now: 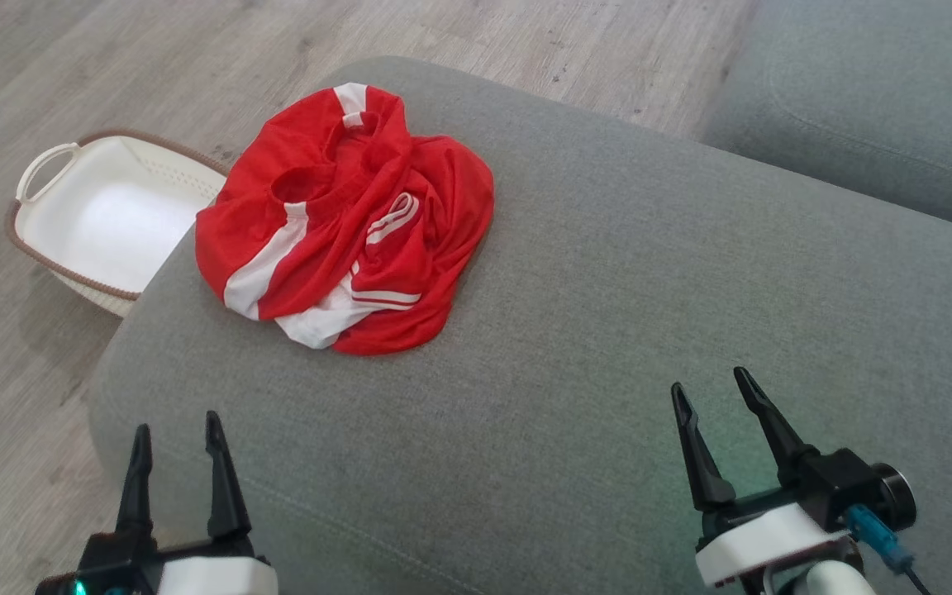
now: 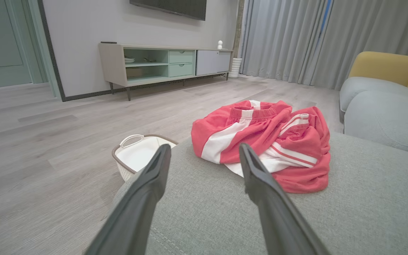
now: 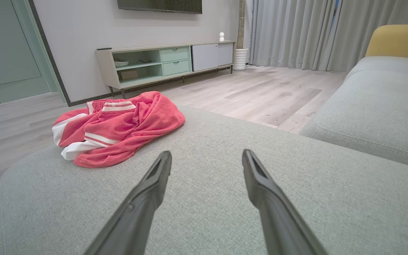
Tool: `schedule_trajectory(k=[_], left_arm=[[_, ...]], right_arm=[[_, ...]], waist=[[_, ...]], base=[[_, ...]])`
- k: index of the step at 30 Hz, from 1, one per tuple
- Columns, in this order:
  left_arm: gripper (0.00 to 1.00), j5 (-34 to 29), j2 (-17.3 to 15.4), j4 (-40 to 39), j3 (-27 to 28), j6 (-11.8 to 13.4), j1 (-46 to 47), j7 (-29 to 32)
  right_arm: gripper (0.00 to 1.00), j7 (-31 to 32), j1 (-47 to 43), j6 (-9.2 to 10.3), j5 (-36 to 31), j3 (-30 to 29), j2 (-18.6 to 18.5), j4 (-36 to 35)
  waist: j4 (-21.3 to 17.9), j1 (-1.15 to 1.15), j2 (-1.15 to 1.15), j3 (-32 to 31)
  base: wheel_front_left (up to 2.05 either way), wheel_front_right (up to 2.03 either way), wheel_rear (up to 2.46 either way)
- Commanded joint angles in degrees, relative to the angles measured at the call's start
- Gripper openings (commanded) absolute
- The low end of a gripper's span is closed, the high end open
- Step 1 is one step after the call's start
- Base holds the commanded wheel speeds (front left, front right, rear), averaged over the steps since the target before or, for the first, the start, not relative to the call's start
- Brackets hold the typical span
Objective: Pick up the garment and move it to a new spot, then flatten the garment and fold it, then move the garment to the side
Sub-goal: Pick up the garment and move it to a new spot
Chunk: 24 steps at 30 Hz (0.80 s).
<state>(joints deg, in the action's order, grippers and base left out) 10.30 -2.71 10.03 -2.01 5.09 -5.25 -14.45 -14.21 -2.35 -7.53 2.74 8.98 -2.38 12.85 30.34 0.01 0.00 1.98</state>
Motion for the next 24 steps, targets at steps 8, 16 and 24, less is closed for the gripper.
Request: schedule_trajectory(k=[8, 16, 24], left_arm=[[1.00, -0.2, -0.9, -1.1, 3.4, -3.2, 7.2, -0.5], [1.00, 0.0, -6.8, 5.0, 4.7, -8.5, 26.7, 0.1], [1.00, 5.5, -8.8, 24.6, 2.6, -11.7, 51.8, 10.1]], right_arm=[[1.00, -0.8, 3.1, 0.04, -3.3, 0.8, -0.5, -1.6], [1.00, -0.8, 4.0, 0.04, -6.8, -2.7, -3.7, -3.8], [1.00, -0.8, 4.6, 0.04, -8.9, -5.7, -11.2, -8.5]], waist=[[0.8, -0.01, 0.00, 3.3], [1.2, -0.01, 0.00, 11.1], [0.9, -0.01, 0.00, 20.6]], base=[[0.00, 0.00, 0.00], [0.00, 0.00, 0.00], [0.00, 0.00, 0.00]])
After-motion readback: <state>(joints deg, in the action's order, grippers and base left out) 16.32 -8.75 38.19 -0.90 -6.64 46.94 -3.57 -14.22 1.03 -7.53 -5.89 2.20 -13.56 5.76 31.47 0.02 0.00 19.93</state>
